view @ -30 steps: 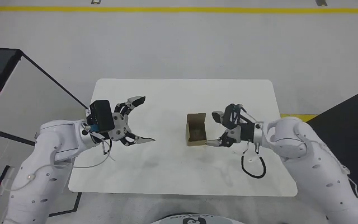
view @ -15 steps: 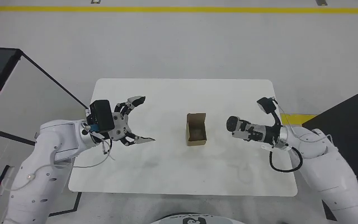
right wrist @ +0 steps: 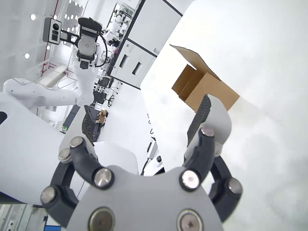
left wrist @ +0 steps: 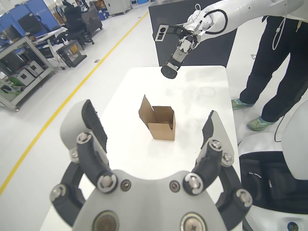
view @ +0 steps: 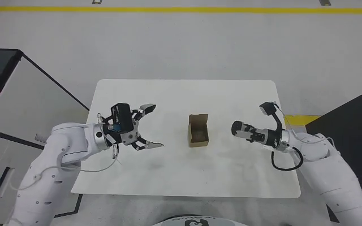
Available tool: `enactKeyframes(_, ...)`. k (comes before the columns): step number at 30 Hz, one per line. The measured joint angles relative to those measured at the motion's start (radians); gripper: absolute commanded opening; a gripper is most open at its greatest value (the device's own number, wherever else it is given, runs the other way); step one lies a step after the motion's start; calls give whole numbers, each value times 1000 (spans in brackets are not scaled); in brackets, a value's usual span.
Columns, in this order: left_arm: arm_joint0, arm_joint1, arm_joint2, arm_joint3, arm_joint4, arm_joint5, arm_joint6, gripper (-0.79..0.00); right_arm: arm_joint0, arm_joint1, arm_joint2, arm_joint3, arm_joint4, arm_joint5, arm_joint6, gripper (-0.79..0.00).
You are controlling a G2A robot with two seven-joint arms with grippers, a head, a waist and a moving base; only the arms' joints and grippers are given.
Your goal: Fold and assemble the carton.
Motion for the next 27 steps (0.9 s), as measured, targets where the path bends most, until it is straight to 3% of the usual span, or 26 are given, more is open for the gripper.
enactKeyframes(1, -6, 1, 3, 0, -20, 10, -23, -785, 2, 0, 0, 3, 8, 3, 8, -653)
enactKeyframes(2, -17, 2, 1, -6, -37, 25, -51, -785, 3, 0, -1, 4, 10, 4, 11, -785)
enactKeyframes(10, -29, 3, -10, -18, -28, 37, -74, -785, 2, 0, 0, 4, 8, 3, 9, -785)
enactKeyframes(13, -21, 1, 21, -19, -26, 69, -110, -785, 0, -1, -2, 4, 3, 10, 2, -767)
enactKeyframes(15, -28, -1, 63, -5, -50, 81, -148, -785, -4, -3, -10, 3, -16, 32, -24, -748)
enactKeyframes(20, -84, -15, 205, 53, -131, 144, -257, -785, 7, -10, -37, 26, -73, 70, -48, -785)
enactKeyframes(27, -194, -47, 377, 146, -150, 231, -302, -785, 52, -26, -97, 93, -90, 63, -35, -785)
